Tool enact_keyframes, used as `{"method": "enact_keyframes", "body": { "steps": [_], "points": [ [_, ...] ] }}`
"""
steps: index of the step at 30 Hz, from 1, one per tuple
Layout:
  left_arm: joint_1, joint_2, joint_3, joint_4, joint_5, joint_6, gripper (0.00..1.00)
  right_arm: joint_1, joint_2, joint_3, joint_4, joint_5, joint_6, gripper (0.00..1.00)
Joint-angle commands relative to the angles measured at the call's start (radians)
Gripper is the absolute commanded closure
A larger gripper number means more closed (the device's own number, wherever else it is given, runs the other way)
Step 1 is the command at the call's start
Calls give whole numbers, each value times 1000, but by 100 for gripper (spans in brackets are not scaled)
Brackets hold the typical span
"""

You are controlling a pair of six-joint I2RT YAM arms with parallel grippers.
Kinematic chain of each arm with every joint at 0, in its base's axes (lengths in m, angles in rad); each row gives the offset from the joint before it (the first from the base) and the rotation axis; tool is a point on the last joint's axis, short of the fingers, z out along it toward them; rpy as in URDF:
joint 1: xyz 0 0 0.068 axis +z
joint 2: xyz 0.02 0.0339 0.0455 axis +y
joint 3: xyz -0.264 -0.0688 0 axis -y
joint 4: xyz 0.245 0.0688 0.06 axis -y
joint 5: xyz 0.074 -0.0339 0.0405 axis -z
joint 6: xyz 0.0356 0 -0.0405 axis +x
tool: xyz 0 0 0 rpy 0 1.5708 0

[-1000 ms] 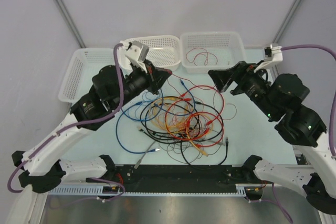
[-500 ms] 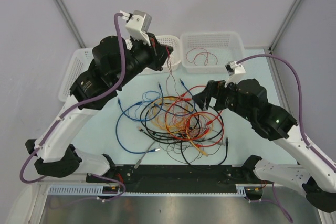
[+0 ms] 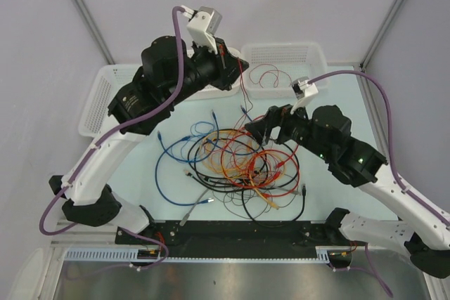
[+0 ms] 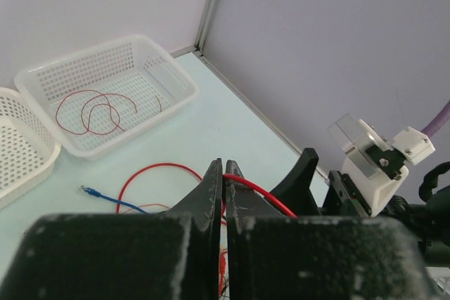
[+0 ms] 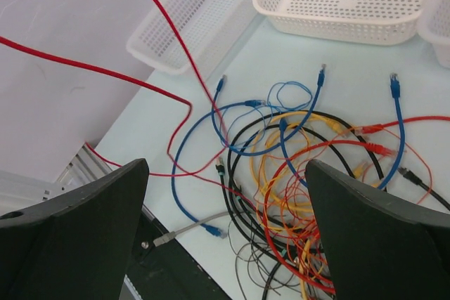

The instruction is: Untangle the cables

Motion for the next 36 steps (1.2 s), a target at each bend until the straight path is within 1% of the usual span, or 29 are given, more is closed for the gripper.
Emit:
{"method": "enact_keyframes", "body": {
  "steps": [1, 5, 8, 13, 14, 15, 16, 18, 19, 21, 22, 23, 24, 25, 26, 27, 28, 29, 31, 32, 34, 35, 36],
  "points": [
    [4, 0, 53, -9, 42, -23, 100, 10, 44, 0, 138, -28, -26, 0],
    [4, 5, 49, -9, 56, -35, 100, 13, 93, 0, 190, -45, -21, 0],
    [4, 8, 43, -6, 102, -47, 100, 15, 139, 0, 221, -39, -21, 0],
    [4, -2, 21, 23, 137, -64, 100, 13, 214, -1, 272, 0, -12, 0],
    [4, -6, 17, 26, 140, -64, 100, 13, 228, -1, 286, 6, -11, 5],
    [4, -9, 12, 25, 140, -63, 100, 13, 234, -1, 296, 7, -8, 10],
    [4, -18, 7, 25, 137, -61, 100, 13, 239, -6, 306, 7, -8, 29],
    [4, -31, -17, 29, 122, -56, 100, 15, 239, -15, 333, 9, 6, 50],
    [4, -50, -29, 31, 113, -55, 100, 13, 235, -21, 339, 7, 9, 69],
    [4, -74, -78, 45, 67, -52, 95, 13, 219, -30, 332, 26, 23, 87],
    [4, -86, -98, 51, 67, -50, 88, 13, 213, -30, 324, 35, 37, 100],
    [4, -113, -146, 72, 26, -50, 81, 15, 205, -30, 309, 41, 43, 100],
    [6, -129, -173, 86, -5, -49, 71, 15, 184, -32, 303, 50, 46, 100],
    [6, -146, -201, 98, -31, -50, 38, 15, 173, -30, 300, 60, 55, 100],
    [7, -176, -257, 117, -59, -55, 25, 13, 158, -30, 298, 64, 60, 100],
    [9, -195, -284, 123, -83, -59, 15, 7, 144, -27, 296, 75, 63, 100],
    [13, -212, -313, 130, -129, -59, 1, -2, 120, -18, 292, 75, 71, 100],
    [19, -228, -371, 141, -153, -62, 1, -34, 113, -6, 268, 72, 83, 100],
    [30, -288, -434, 153, -215, -78, 0, -77, 109, 57, 234, 51, 94, 100],
    [39, -313, -506, 169, -237, -85, 0, -127, 110, 77, 203, 25, 104, 100],
    [48, -388, -583, 199, -287, -113, 0, -191, 127, 155, 171, -14, 117, 100],
    [50, -416, -664, 210, -300, -131, 0, -252, 136, 186, 165, -46, 133, 100],
    [53, -466, -703, 219, -311, -142, 0, -281, 145, 212, 157, -58, 141, 100]
  ]
}}
